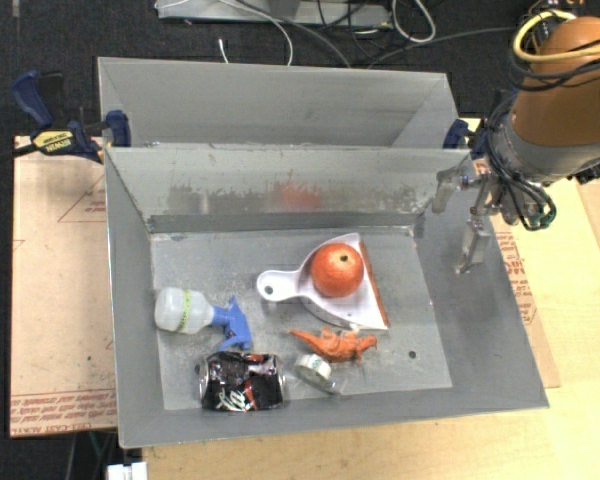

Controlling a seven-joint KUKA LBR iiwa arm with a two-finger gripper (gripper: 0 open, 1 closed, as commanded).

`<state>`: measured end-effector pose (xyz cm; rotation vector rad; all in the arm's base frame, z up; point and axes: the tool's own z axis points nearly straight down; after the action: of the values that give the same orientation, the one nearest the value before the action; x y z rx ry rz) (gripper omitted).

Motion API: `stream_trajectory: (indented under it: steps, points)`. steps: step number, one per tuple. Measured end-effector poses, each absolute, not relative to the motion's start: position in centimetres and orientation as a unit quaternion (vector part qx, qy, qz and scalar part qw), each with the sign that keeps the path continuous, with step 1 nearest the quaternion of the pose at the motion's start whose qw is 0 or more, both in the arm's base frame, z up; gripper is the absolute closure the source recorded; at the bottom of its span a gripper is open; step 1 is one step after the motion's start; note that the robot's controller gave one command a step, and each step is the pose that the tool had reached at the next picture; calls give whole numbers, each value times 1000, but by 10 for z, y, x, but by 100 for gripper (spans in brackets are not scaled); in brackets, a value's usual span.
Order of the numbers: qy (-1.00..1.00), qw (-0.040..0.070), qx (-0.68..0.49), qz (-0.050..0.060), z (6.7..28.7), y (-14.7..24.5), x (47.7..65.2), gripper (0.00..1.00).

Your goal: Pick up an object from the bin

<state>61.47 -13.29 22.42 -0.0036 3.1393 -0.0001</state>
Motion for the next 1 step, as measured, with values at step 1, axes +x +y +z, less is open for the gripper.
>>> stream_trajectory:
  steps: [1]
  points:
    - [1000,1,-1,0,224,-133,615,0]
